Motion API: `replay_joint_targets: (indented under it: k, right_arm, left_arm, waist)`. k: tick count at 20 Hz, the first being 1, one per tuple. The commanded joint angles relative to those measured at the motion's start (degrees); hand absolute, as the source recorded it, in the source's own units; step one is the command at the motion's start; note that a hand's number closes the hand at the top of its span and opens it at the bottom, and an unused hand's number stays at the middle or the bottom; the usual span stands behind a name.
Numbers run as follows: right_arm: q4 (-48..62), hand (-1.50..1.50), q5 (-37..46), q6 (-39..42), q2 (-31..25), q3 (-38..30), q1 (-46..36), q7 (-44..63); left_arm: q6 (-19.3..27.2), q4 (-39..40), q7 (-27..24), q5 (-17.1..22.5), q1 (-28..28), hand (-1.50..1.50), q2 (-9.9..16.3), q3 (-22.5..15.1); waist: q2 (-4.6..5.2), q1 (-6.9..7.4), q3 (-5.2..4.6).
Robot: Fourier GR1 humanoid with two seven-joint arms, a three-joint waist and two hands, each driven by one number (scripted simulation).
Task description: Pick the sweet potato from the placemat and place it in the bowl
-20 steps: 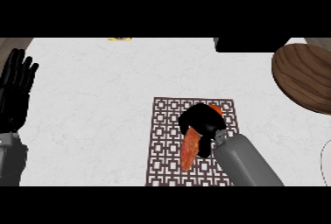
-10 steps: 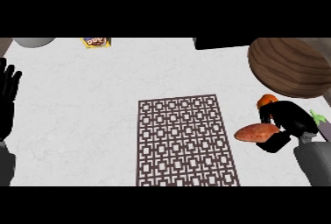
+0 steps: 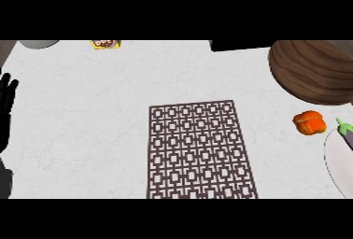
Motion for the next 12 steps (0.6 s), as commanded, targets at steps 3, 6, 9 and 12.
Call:
replay_joint_targets:
  k: [3,6,9,12]
  right_arm:
    - [12.7,1.5,-8.9,1.1,-12.6,-13.1,1.8,-17.7]
    - [18.2,1.5,-10.2,-1.5,-15.8,-16.5,1.8,-24.6]
    - [22.0,1.5,-13.5,3.8,-20.8,-19.4,0.4,-31.4]
    - [25.3,1.5,-16.1,9.5,-23.3,-20.6,-3.1,-32.9]
  left_arm:
    - [-0.8,0.9,-0.2,-0.1,-1.7,0.0,0.1,-0.9]
    - [-1.8,-0.2,0.1,-0.1,-1.7,0.0,-0.2,-2.2]
    - [-2.2,3.3,-1.8,-0.3,-3.5,0.0,-0.3,-2.2]
    - [-1.0,0.7,0.9,-1.1,-4.4,0.0,-1.4,-4.1]
  waist:
    - [0.24,2.53,-0.01]
    - [0.2,4.91,-0.05]
    - [0.39,4.84,-0.14]
    - [0.2,6.25,-0.21]
